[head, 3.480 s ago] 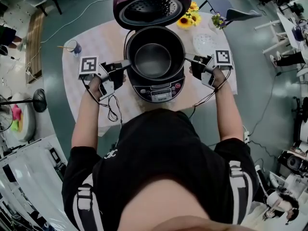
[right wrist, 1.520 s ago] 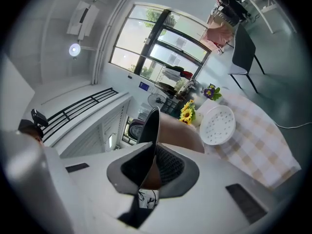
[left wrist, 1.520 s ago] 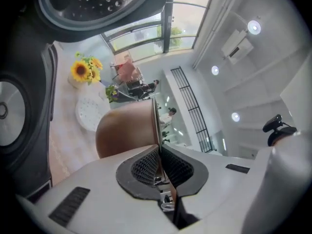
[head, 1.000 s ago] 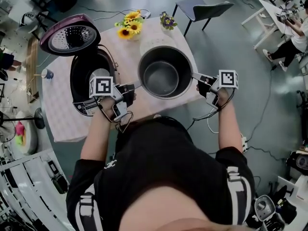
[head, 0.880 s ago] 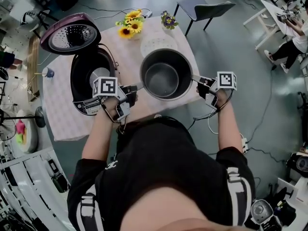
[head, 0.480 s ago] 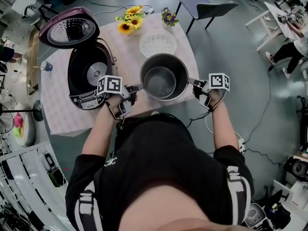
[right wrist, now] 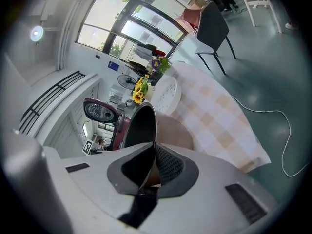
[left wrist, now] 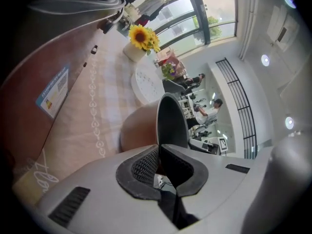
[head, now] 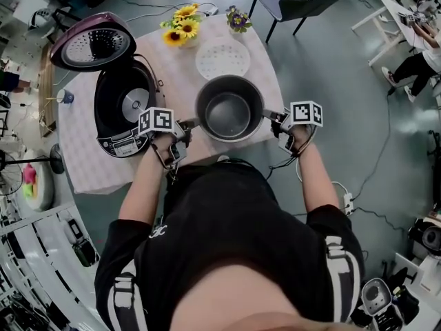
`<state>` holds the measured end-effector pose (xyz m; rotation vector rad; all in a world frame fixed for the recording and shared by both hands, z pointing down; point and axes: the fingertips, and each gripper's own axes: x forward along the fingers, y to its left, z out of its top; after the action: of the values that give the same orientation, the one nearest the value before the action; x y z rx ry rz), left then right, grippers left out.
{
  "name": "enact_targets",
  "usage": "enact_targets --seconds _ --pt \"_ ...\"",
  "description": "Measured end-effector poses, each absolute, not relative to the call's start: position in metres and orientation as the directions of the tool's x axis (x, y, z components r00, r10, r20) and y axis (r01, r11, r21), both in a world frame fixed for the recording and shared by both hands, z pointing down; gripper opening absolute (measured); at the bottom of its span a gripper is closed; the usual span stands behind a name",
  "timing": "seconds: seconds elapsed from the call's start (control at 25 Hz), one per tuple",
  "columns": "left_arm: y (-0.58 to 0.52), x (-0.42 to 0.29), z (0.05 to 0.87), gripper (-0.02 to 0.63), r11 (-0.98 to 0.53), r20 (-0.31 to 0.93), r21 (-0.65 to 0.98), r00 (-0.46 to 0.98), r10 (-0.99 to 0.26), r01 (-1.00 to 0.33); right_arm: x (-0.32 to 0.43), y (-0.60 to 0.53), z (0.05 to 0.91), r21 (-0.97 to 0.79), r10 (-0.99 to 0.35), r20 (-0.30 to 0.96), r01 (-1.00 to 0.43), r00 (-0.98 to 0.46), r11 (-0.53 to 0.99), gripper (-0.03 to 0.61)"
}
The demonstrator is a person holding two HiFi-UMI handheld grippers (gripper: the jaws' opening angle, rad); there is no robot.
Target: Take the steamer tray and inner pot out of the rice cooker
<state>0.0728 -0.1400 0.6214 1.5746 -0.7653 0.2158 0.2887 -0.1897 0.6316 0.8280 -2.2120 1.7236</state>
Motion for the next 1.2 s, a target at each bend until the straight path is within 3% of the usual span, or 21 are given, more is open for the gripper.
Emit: enact_targets --seconds 0.36,0.56,0.76,0.88,1.0,1.2 --pt "-0.139 0.069 0.625 0.012 0.03 0.576 0.794 0.736 -0.356 -0.607 0.285 -0.189 0.63 -0.725 -0.366 0.58 -0.666 -0.728 0.177 0.018" --pt "-0.134 0.067 0.62 0.021 -0.118 0.64 0.682 0.667 -0.38 -0.722 0.293 -0.199 0.605 -0.31 -0.555 0.652 -0.85 -0.516 0.427 0.043" --pt "-0.132 0.044 0.6 0.021 -0.29 0.716 0.366 0.467 -0.519 -0.884 0.281 -0.201 0.536 -0.064 -0.749 0.48 -0.87 -0.457 0.49 0.042" --pt "-0.135 0.029 0.558 0.023 -0.326 0.612 0.174 0.361 -0.704 -0.929 0.267 -0.192 0.49 0.026 -0.833 0.328 -0.877 -0.447 0.481 0.041" --pt "-0.134 0.01 0.492 0.023 -0.275 0.389 -0.006 0.251 -0.886 -0.961 0.25 -0.178 0.442 0.078 -0.887 0.154 -0.889 -0.436 0.451 0.041" --pt "-0.101 -0.016 0.399 0.023 -0.125 0.088 -0.198 0.11 -0.99 -0.972 0.235 -0.142 0.371 -0.008 -0.919 -0.08 -0.922 -0.385 0.387 0.041"
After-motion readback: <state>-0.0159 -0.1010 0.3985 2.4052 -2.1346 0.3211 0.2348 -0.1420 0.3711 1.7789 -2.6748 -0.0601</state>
